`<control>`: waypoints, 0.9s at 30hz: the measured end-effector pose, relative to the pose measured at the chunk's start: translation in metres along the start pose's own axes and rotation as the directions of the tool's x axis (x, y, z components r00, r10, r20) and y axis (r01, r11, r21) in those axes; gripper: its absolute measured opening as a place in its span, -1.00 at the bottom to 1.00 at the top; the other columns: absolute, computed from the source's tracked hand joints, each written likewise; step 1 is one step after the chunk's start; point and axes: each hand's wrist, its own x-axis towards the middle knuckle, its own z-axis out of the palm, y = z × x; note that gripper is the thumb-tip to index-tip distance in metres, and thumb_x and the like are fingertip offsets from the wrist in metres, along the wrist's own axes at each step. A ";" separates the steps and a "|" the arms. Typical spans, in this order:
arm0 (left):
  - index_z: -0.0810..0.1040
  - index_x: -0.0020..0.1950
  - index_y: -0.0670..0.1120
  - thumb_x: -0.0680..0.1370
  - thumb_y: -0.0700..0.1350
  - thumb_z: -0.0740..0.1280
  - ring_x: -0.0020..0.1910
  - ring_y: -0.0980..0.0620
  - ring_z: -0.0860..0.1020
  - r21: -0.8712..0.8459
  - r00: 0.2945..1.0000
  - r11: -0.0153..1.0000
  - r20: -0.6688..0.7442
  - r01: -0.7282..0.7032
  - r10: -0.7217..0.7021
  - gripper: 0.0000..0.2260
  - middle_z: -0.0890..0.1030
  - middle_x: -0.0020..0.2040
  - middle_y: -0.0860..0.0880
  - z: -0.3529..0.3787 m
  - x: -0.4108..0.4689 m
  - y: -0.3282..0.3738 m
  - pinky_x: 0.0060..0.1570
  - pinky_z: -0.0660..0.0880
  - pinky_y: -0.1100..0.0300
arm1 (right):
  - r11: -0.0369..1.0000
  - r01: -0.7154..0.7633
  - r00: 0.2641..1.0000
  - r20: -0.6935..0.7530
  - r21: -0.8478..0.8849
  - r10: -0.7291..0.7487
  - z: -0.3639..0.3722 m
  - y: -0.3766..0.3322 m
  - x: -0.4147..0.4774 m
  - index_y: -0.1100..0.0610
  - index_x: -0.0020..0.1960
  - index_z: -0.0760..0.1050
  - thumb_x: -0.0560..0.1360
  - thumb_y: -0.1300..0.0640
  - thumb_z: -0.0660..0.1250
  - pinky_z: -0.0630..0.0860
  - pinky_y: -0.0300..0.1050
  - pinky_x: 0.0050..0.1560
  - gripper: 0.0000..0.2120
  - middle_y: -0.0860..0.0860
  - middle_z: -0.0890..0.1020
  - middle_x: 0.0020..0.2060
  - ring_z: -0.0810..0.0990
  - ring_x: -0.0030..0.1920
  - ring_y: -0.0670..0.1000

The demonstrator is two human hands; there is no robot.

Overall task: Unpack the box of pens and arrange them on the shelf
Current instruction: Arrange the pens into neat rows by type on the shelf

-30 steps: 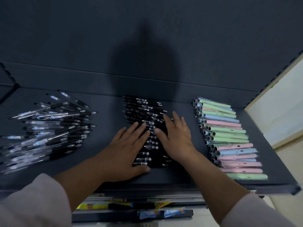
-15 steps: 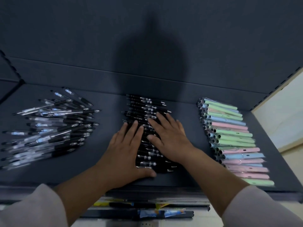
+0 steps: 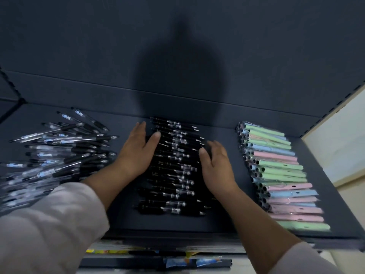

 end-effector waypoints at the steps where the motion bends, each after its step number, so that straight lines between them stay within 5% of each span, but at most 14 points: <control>1: 0.02 0.56 -0.12 0.62 0.13 0.06 0.54 0.05 0.01 -0.027 1.000 1.000 0.004 0.005 -0.005 -0.41 0.04 0.57 -0.06 0.003 0.002 0.005 0.42 -0.09 0.27 | 1.000 0.012 1.000 0.001 0.009 -0.012 0.003 -0.003 0.002 0.16 0.49 0.22 0.62 -0.05 0.11 0.13 -0.12 0.47 -0.50 0.08 0.23 0.49 0.17 0.49 0.02; 6: 0.09 0.55 -0.10 0.65 0.03 0.07 0.53 0.06 0.06 -0.141 0.999 0.989 -0.015 -0.047 0.046 -0.50 0.11 0.56 -0.05 0.025 -0.010 0.016 0.44 -0.05 0.25 | 0.992 0.123 0.989 0.080 -0.014 -0.121 0.020 -0.017 0.003 0.16 0.52 0.15 0.62 -0.08 0.09 -0.04 -0.31 0.40 -0.45 0.07 0.12 0.53 0.06 0.52 -0.03; 9: 0.09 0.55 -0.08 0.65 0.00 0.08 0.53 0.08 0.06 -0.156 0.998 0.987 -0.053 -0.039 0.031 -0.51 0.10 0.56 -0.03 0.017 -0.010 0.012 0.39 -0.07 0.32 | 0.996 0.087 0.996 0.007 0.004 -0.087 0.013 -0.014 0.008 0.18 0.50 0.19 0.62 -0.06 0.10 -0.04 -0.37 0.33 -0.47 0.08 0.15 0.52 0.09 0.51 -0.03; 18: -0.01 0.57 -0.09 0.64 0.07 0.03 0.54 0.08 -0.03 0.095 1.000 0.995 0.013 -0.029 0.028 -0.46 0.02 0.57 -0.06 0.018 0.016 0.009 0.51 -0.15 0.09 | 0.998 0.041 0.997 0.070 -0.047 -0.037 0.018 -0.017 0.046 0.20 0.53 0.09 0.62 -0.12 0.08 -0.02 -0.26 0.40 -0.39 0.10 0.07 0.54 0.03 0.53 0.01; 23: 0.01 0.57 -0.08 0.64 0.05 0.07 0.54 0.08 0.00 -0.034 0.999 0.998 0.012 -0.045 0.046 -0.46 0.03 0.57 -0.03 0.015 0.018 0.006 0.49 -0.08 0.18 | 0.998 0.068 0.996 0.065 0.010 -0.069 0.020 -0.018 0.052 0.17 0.54 0.10 0.62 -0.09 0.10 -0.06 -0.36 0.32 -0.42 0.06 0.07 0.54 0.03 0.52 -0.04; 27: 0.05 0.56 -0.11 0.64 0.03 0.10 0.54 0.07 0.01 -0.083 0.999 0.996 -0.025 0.026 -0.029 -0.47 0.06 0.57 -0.06 0.001 0.039 0.005 0.40 -0.09 0.30 | 1.000 0.007 1.000 0.026 0.010 -0.007 0.011 -0.015 0.070 0.19 0.52 0.13 0.62 -0.06 0.11 0.05 -0.26 0.38 -0.44 0.10 0.10 0.53 0.10 0.52 0.03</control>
